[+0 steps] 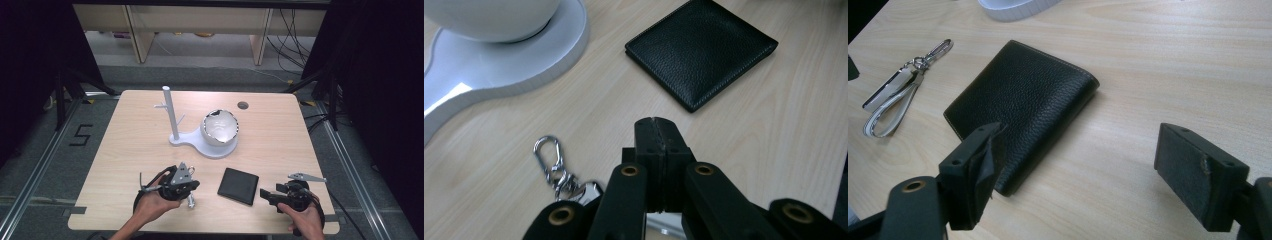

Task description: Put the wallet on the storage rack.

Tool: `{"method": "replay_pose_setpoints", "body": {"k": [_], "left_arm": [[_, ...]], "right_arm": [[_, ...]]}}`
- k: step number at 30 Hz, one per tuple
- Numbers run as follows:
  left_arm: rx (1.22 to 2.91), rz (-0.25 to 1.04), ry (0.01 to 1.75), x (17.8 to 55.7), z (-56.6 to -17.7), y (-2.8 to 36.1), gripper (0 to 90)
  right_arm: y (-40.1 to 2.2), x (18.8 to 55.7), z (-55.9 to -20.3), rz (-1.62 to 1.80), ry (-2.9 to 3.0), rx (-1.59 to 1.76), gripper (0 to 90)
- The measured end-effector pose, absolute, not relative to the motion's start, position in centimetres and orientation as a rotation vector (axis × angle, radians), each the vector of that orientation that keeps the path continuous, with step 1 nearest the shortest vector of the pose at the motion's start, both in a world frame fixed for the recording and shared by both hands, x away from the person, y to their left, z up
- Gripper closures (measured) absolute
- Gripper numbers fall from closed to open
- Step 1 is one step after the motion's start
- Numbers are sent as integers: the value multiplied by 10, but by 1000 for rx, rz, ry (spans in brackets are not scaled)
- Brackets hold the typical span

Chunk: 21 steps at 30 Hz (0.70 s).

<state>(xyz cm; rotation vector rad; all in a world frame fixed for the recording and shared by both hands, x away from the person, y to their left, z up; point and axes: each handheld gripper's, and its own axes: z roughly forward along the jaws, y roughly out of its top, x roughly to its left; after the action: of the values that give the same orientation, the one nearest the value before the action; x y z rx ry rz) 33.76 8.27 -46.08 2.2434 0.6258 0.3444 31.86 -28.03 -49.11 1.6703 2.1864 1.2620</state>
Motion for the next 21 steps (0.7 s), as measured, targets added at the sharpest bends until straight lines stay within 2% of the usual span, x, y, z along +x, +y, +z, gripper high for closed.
{"method": "replay_pose_setpoints", "body": {"k": [10,21], "left_arm": [[2326,298,598,360,-473,41,891],[2400,280,612,379,-484,24,891]], "right_arm": [[-274,323,-492,1267,2203,1680,248],[-261,329,-495,1242,2252,1682,259]]}}
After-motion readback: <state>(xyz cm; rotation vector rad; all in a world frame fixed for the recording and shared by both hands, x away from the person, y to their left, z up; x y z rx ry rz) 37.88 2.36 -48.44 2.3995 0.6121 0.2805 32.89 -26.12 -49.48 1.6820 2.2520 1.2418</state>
